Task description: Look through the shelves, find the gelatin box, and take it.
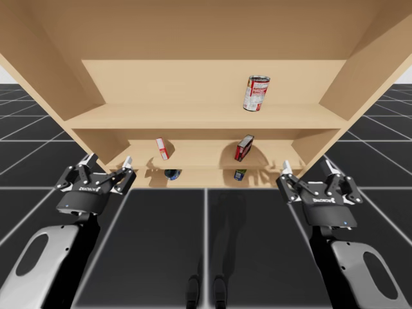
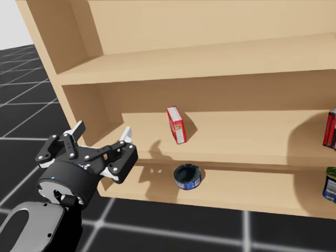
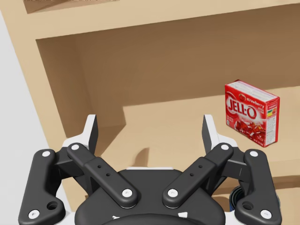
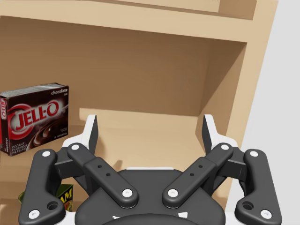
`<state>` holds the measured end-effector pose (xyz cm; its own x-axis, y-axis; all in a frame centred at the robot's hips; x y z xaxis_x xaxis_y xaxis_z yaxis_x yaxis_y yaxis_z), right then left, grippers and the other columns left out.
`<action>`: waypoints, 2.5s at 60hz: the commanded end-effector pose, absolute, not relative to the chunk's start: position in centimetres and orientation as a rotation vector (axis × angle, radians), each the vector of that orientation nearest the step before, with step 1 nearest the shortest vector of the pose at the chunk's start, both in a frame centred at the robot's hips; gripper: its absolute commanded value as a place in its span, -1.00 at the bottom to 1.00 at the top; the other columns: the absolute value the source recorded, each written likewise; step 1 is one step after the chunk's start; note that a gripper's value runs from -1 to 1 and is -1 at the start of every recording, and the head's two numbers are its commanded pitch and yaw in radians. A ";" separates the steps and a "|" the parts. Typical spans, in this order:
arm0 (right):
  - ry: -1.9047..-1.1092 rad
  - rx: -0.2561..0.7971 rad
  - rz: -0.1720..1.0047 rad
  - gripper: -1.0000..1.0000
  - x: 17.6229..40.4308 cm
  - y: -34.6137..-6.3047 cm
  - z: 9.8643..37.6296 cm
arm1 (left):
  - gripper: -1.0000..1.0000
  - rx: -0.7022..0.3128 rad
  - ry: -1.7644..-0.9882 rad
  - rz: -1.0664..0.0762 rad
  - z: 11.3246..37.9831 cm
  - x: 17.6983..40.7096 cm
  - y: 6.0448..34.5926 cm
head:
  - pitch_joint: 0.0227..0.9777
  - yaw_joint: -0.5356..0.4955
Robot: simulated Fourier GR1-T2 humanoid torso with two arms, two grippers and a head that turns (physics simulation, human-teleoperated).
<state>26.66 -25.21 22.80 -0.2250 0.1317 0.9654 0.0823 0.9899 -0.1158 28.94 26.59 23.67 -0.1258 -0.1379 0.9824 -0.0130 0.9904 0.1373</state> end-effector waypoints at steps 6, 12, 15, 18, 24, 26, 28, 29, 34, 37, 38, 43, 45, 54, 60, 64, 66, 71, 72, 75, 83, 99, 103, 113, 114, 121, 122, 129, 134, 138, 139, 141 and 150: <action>-1.792 -0.179 0.060 -1.00 26.8 -25.1 22.5 | -1.00 0.041 -1.698 -0.122 24.1 28.2 25.8 | 0.15 0.62; -1.793 -0.184 0.064 -1.00 26.8 -25.1 22.4 | -1.00 -0.009 -1.689 -0.145 24.5 27.9 25.3 | 0.14 0.61; -1.792 -0.187 0.066 -1.00 26.8 -25.1 22.4 | -1.00 -0.042 -1.686 -0.165 24.9 27.6 25.1 | 0.14 0.60; -1.792 -0.190 0.068 -1.00 26.8 -25.1 22.4 | -1.00 -0.069 -1.680 -0.175 25.3 27.4 25.0 | 0.14 0.60; -1.791 -0.195 0.069 -1.00 26.8 -25.1 22.3 | -1.00 -0.131 -1.670 -0.200 26.3 26.8 24.7 | 0.14 0.59; -1.790 -0.197 0.068 -1.00 26.8 -25.1 22.3 | -1.00 -0.140 -1.664 -0.205 26.6 26.6 24.6 | 0.14 0.59; -1.790 -0.199 0.067 -1.00 26.9 -25.2 22.3 | -1.00 -0.148 -1.659 -0.208 26.8 26.5 24.4 | 0.13 0.58; -1.790 -0.200 0.067 -1.00 26.9 -25.2 22.2 | -1.00 -0.148 -1.658 -0.209 26.9 26.4 24.3 | 0.13 0.58; -1.790 -0.205 0.064 -1.00 26.9 -25.2 22.2 | -1.00 -0.141 -1.633 -0.233 27.3 26.1 23.6 | 0.13 0.57; -1.791 -0.208 0.066 -1.00 26.9 -25.2 22.2 | -1.00 -0.139 -1.622 -0.250 27.3 26.1 23.3 | 0.13 0.57; -1.791 -0.209 0.066 -1.00 26.9 -25.2 22.2 | -1.00 -0.139 -1.618 -0.255 27.4 26.1 23.2 | 0.13 0.57; -1.793 -0.214 0.070 -1.00 27.0 -25.2 22.1 | -1.00 -0.157 -1.585 -0.270 27.4 26.3 22.5 | 0.13 0.57; -1.794 -0.215 0.071 -1.00 27.0 -25.3 22.1 | -1.00 -0.166 -1.565 -0.268 27.3 26.5 22.2 | 0.13 0.58; -1.793 -0.223 0.074 -1.00 27.0 -25.3 22.0 | -1.00 -0.166 -1.522 -0.243 27.1 27.0 20.8 | 0.14 0.57; -1.796 -0.229 0.078 -1.00 27.1 -25.3 22.0 | -1.00 -0.164 -1.510 -0.234 27.0 27.7 20.0 | 0.14 0.57; -1.796 -0.230 0.079 -1.00 27.1 -25.3 22.0 | -1.00 -0.168 -1.499 -0.219 26.8 28.3 19.7 | 0.14 0.57; -1.797 -0.230 0.078 -1.00 27.1 -25.3 22.0 | -1.00 -0.172 -1.494 -0.214 26.7 28.5 19.5 | 0.14 0.57; -1.797 -0.230 0.076 -1.00 27.1 -25.3 22.0 | -1.00 -0.176 -1.477 -0.192 26.3 29.5 19.1 | 0.14 0.57; -1.797 -0.230 0.076 -1.00 27.1 -25.3 22.0 | -1.00 -0.175 -1.476 -0.190 26.3 29.6 19.1 | 0.14 0.57; -1.798 -0.230 0.074 -1.00 27.1 -25.4 22.0 | -1.00 -0.167 -1.471 -0.175 26.1 30.1 18.9 | 0.14 0.56; -1.798 -0.230 0.075 -1.00 27.1 -25.4 22.0 | -1.00 -0.143 -1.459 -0.144 25.6 31.5 18.0 | 0.14 0.57; -1.802 -0.242 0.070 -1.00 27.0 -25.7 22.1 | -1.00 -0.111 -1.411 -0.072 24.3 34.4 16.9 | 0.13 0.56; -1.803 -0.246 0.070 -1.00 27.0 -25.8 22.1 | -1.00 -0.090 -1.412 -0.065 24.1 34.9 16.8 | 0.13 0.56; -1.806 -0.256 0.066 -1.00 27.1 -25.9 22.2 | -1.00 -0.059 -1.412 -0.041 23.4 36.4 16.9 | 0.12 0.56; -1.807 -0.258 0.066 -1.00 27.1 -25.9 22.2 | -1.00 -0.055 -1.413 -0.040 23.3 36.4 16.9 | 0.12 0.56; -1.812 -0.271 0.058 -1.00 27.1 -26.1 22.3 | -1.00 -0.029 -1.420 -0.035 23.0 37.2 16.8 | 0.11 0.56; -1.812 -0.272 0.058 -1.00 27.1 -26.1 22.3 | -1.00 -0.029 -1.419 -0.035 23.0 37.3 16.8 | 0.11 0.56; -1.814 -0.278 0.058 -1.00 27.1 -26.2 22.3 | -1.00 -0.018 -1.424 -0.037 22.9 37.9 16.6 | 0.11 0.55; -1.816 -0.283 0.058 -1.00 27.1 -26.2 22.3 | -0.82 -0.007 -1.427 -0.041 22.6 38.3 16.6 | 0.11 0.55; -1.818 -0.288 0.055 -1.00 27.1 -26.3 22.3 | 0.85 0.004 -1.424 -0.047 22.0 38.6 16.6 | 0.11 0.55; -1.818 -0.290 0.055 -1.00 27.1 -26.3 22.3 | 0.92 0.010 -1.425 -0.050 21.9 38.6 16.6 | 0.12 0.55; -1.818 -0.293 0.054 -1.00 27.1 -26.3 22.3 | 0.96 0.018 -1.427 -0.053 21.8 38.6 16.6 | 0.12 0.55; -1.821 -0.301 0.047 -1.00 27.1 -26.6 22.4 | 1.00 0.019 -1.422 -0.074 21.5 38.6 16.5 | 0.12 0.55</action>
